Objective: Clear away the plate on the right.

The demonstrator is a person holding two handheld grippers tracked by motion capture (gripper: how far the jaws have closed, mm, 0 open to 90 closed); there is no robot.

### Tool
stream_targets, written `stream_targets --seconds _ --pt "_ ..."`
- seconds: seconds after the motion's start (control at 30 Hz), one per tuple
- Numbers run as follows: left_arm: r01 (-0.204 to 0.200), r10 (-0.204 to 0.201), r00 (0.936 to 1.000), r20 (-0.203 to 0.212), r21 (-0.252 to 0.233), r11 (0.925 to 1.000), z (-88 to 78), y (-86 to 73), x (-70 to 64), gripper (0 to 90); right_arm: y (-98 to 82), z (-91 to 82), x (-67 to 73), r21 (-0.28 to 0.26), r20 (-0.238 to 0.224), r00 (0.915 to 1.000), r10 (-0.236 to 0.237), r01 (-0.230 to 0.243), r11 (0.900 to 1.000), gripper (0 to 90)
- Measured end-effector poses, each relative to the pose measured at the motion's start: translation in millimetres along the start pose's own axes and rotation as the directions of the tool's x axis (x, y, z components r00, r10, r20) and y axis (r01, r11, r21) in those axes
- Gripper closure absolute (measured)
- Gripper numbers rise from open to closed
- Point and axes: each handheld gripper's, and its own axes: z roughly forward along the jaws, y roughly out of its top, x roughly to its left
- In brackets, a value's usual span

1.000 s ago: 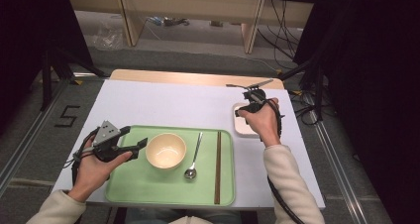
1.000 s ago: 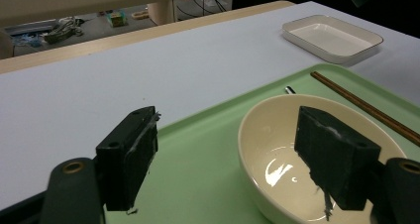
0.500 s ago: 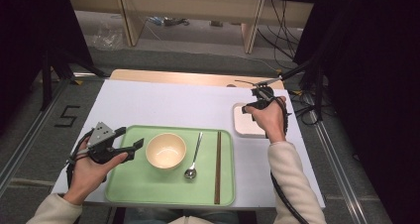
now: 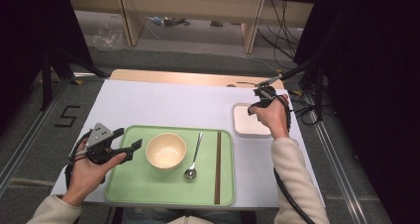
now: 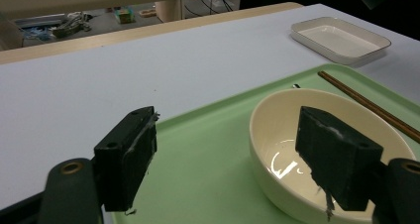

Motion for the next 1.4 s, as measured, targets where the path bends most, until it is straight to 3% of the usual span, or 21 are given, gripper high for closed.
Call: stream_targets --seconds 0.03,0.1,0.17,0.3,0.33,0.4,0.43,0.47,0.53,0.57,0.63,0.67,0.7,0.83,0.87,0.93,1.2,1.27,1.3,1.33,1.4 --pt "-0.01 0.01 0.9999 0.007 0.002 0.9999 0.9 -0.1 0.6 23.8 -0.8 2.1 -2.6 0.019 0.018 0.9998 -0.013 0.013 1.0 57.0" --pt "-0.011 0.011 0.9998 0.014 0.007 0.9999 1.8 -0.2 1.1 23.9 -1.7 6.4 -7.4 0.053 0.031 0.999 0.033 -0.034 0.998 57.9" --pt "0.001 -0.001 0.9998 0.021 0.006 1.0 3.4 -0.6 1.2 23.9 -3.2 12.3 -15.1 0.077 0.048 0.9981 0.039 -0.043 0.996 59.5" --pt "-0.015 0.015 0.9996 0.026 0.008 0.9999 2.5 0.0 0.8 23.8 -5.7 20.8 -33.4 0.135 0.098 0.9952 0.006 -0.019 0.991 62.4" --pt "-0.01 0.01 0.9996 0.026 0.005 0.9999 2.4 0.1 0.4 23.9 -6.1 24.4 -36.5 0.132 0.107 0.9936 0.035 -0.049 0.99 63.3" --pt "-0.011 0.011 0.9997 0.024 0.002 0.9999 2.0 0.6 0.2 23.8 -6.0 29.0 -42.8 0.153 0.114 0.9932 0.021 -0.039 0.988 64.3" --pt "-0.011 0.011 0.9996 0.027 -0.001 0.9999 2.2 0.8 0.4 23.9 -5.9 30.7 -44.1 0.173 0.124 0.9913 0.046 -0.067 0.983 64.8" --pt "-0.009 0.009 0.9996 0.025 -0.001 1.0 2.3 0.9 0.4 23.9 -5.6 33.4 -48.6 0.182 0.122 0.9923 0.022 -0.045 0.982 65.4" --pt "-0.007 0.006 0.9997 0.024 0.002 1.0 2.6 0.8 0.3 23.9 -5.8 37.4 -50.9 0.197 0.149 0.9873 0.056 -0.085 0.977 66.2" --pt "-0.005 0.005 0.9997 0.026 0.002 1.0 2.9 0.7 0.4 23.9 -5.9 39.5 -54.4 0.194 0.153 0.9877 0.031 -0.061 0.979 66.4" --pt "-0.008 0.008 0.9996 0.026 0.004 1.0 2.9 0.6 0.7 23.9 -6.2 43.1 -58.7 0.209 0.159 0.9864 0.04 -0.074 0.975 67.6" --pt "-0.008 0.008 0.9996 0.026 0.004 1.0 3.0 0.6 0.8 23.9 -6.6 45.3 -62.2 0.208 0.156 0.9876 0.013 -0.045 0.977 68.2" --pt "-0.006 0.006 0.9996 0.027 0.003 1.0 3.0 0.5 0.7 23.9 -6.8 46.3 -61.7 0.226 0.165 0.9852 0.048 -0.085 0.97 68.7" --pt "-0.002 0.002 0.9997 0.025 0.001 1.0 2.7 0.8 0.4 23.9 -8.5 52.6 -65.8 0.245 0.168 0.984 0.059 -0.1 0.964 70.4" --pt "-0.005 0.005 0.9997 0.024 0.001 1.0 2.4 0.9 0.3 23.9 -9.0 54.9 -69.2 0.241 0.163 0.9864 0.024 -0.064 0.969 70.8" --pt "-0.006 0.006 0.9996 0.026 0.0 1.0 2.6 1.0 0.1 23.9 -9.9 57.3 -67.2 0.257 0.176 0.9815 0.075 -0.12 0.959 71.7" --pt "-0.011 0.011 0.9996 0.027 -0.003 0.9999 2.8 1.3 0.1 23.8 -11.8 65.6 -78.4 0.269 0.125 0.9909 0.05 -0.082 0.96 74.5" --pt "-0.002 0.002 0.9996 0.027 -0.001 1.0 3.2 1.0 -0.2 23.8 -10.3 65.4 -76.1 0.277 0.123 0.986 0.112 -0.143 0.95 75.9" --pt "-0.011 0.011 0.9996 0.027 0.0 0.9999 2.7 1.2 -0.1 23.8 -10.2 66.3 -79.2 0.27 0.108 0.9905 0.085 -0.112 0.956 76.7" --pt "-0.011 0.011 0.9996 0.027 -0.002 0.9999 2.7 1.3 -0.2 23.8 -9.6 66.1 -78.0 0.277 0.113 0.9861 0.122 -0.149 0.949 77.5" --pt "-0.014 0.014 0.9996 0.025 -0.001 0.9999 2.3 1.6 0.0 23.9 -9.0 67.0 -80.9 0.272 0.093 0.9913 0.093 -0.115 0.955 79.6"
